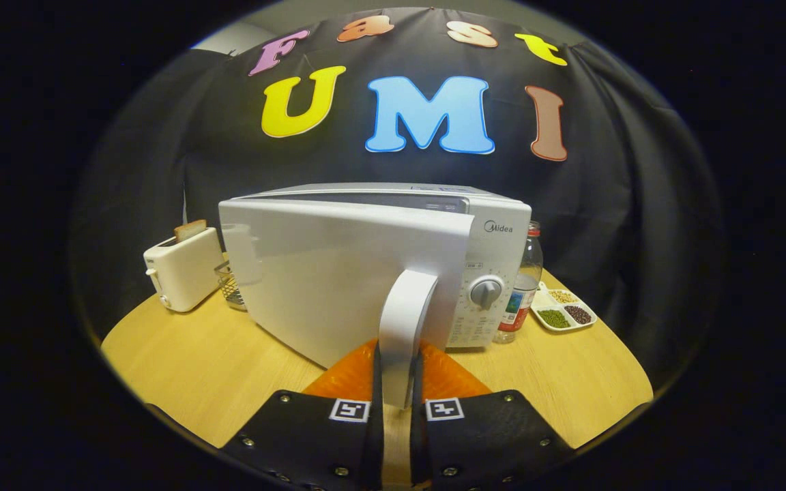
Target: Open the microwave, put the food inside, and close the microwave door.
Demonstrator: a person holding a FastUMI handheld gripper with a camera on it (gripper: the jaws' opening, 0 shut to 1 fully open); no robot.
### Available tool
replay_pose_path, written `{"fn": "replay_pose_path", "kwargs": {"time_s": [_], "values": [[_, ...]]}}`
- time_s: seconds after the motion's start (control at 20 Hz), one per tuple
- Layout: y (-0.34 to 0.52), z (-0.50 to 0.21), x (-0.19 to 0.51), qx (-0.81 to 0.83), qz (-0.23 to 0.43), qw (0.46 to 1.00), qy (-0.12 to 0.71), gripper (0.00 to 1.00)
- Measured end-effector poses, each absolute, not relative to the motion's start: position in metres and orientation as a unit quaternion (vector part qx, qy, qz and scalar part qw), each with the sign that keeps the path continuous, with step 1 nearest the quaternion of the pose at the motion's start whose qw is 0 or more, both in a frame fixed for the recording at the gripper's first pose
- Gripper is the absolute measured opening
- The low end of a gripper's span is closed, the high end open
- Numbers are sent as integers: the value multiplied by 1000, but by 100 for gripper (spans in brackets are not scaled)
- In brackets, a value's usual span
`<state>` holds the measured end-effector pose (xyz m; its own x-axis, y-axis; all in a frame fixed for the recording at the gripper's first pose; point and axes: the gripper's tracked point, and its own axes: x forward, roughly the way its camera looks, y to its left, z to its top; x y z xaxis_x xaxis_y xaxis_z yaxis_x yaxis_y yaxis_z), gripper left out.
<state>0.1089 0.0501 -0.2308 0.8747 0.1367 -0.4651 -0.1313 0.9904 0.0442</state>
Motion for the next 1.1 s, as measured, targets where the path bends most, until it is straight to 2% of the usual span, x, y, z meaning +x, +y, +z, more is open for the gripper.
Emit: {"fn": "replay_pose_path", "kwargs": {"time_s": [0.2, 0.6, 0.8, 1.1], "values": [[71, -227, 77, 9, 92, 964, 249, 22], [110, -223, 29, 30, 106, 960, 256, 23], [133, -220, 9, 21, 121, 959, 254, 27], [180, -215, -25, 23, 159, 954, 252, 27]]}}
